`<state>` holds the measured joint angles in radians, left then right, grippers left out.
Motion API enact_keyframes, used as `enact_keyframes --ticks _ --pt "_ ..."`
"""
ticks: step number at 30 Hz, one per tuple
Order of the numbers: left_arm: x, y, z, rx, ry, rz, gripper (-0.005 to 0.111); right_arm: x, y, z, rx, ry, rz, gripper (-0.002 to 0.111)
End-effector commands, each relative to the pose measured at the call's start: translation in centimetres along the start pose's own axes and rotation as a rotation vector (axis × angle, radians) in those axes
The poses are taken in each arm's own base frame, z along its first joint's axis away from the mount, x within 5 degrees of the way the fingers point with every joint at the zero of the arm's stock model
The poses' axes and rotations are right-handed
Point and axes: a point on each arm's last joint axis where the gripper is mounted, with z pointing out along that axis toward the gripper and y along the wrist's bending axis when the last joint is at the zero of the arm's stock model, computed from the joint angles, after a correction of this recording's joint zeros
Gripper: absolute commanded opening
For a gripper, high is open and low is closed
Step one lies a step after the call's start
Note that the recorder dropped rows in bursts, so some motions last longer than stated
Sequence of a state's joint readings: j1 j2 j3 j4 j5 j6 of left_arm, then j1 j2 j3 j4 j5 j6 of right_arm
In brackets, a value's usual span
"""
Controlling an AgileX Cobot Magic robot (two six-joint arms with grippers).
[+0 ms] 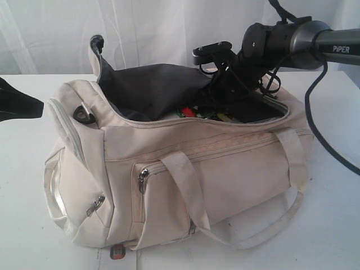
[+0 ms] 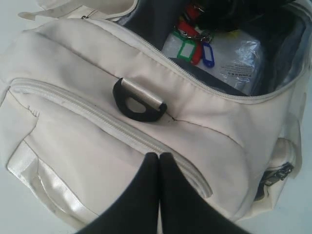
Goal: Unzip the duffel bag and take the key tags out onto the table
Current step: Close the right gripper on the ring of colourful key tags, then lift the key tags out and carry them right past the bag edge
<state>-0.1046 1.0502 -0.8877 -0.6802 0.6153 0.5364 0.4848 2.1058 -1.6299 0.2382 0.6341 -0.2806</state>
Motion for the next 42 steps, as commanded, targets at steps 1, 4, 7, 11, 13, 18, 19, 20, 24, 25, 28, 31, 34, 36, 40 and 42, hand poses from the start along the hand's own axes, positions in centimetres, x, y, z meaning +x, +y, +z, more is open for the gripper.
enact_keyframes --ticks 1,4,7,11,13,18,19,20,24,25,28,31,34,36,40,42 --pt "0.1 -0.3 -0.2 0.016 -0.008 -0.012 0.0 0.0 -0.2 -0.2 0.003 0.008 0.003 0.02" --pt "0.1 -0.3 -0.2 0.016 -0.008 -0.012 0.0 -0.3 -0.1 -1.2 0.004 -0.004 0.0 0.006" --pt "0.1 -0.3 -0.2 0.016 -0.008 -0.012 0.0 -1.1 0.1 -3.1 0.009 -0.051 -0.006 0.0" --pt "0.1 -0.3 -0.2 0.016 -0.008 -0.012 0.0 -2.1 0.4 -6.1 0.017 -0.118 -0.018 0.0" --pt "0.1 -0.3 -0.2 0.016 -0.008 -0.012 0.0 -2.3 0.6 -7.4 0.016 -0.134 -0.022 0.0" --pt "0.1 -0.3 -0.2 0.016 -0.008 -0.012 0.0 -2.4 0.9 -9.4 0.009 -0.136 -0.029 0.0" --pt "0.1 -0.3 -0.2 0.016 -0.008 -0.012 0.0 -2.4 1.0 -9.8 0.007 -0.136 -0.03 0.0" --pt "0.1 -0.3 -0.2 0.016 -0.008 -0.012 0.0 -2.4 1.1 -10.2 0.005 -0.134 -0.032 0.0" --pt "0.1 -0.3 -0.2 0.018 -0.009 -0.014 0.0 -2.3 1.3 -11.4 -0.003 -0.118 -0.037 0.0" --pt "0.1 -0.3 -0.2 0.018 -0.009 -0.014 0.0 -2.2 1.4 -11.6 -0.005 -0.113 -0.038 0.0" --pt "0.0 -0.3 -0.2 0.021 -0.012 -0.018 0.0 -2.2 1.5 -12.5 -0.007 -0.12 -0.041 0.0" --pt "0.0 -0.3 -0.2 0.021 -0.012 -0.018 0.0 -2.4 1.8 -14.4 -0.001 -0.159 -0.06 0.0" --pt "0.0 -0.3 -0.2 0.021 -0.012 -0.018 0.0 -2.5 2.1 -16.7 0.005 -0.199 -0.069 0.0" --pt "0.0 -0.3 -0.2 0.021 -0.012 -0.018 0.0 -2.5 2.3 -18.1 0.008 -0.217 -0.076 0.0" --pt "0.0 -0.3 -0.2 0.021 -0.012 -0.018 0.0 -2.0 2.8 -21.1 0.008 -0.237 -0.088 0.0" --pt "0.0 -0.3 -0.2 0.021 -0.012 -0.018 0.0 -1.5 3.0 -22.1 0.009 -0.247 -0.09 0.0"
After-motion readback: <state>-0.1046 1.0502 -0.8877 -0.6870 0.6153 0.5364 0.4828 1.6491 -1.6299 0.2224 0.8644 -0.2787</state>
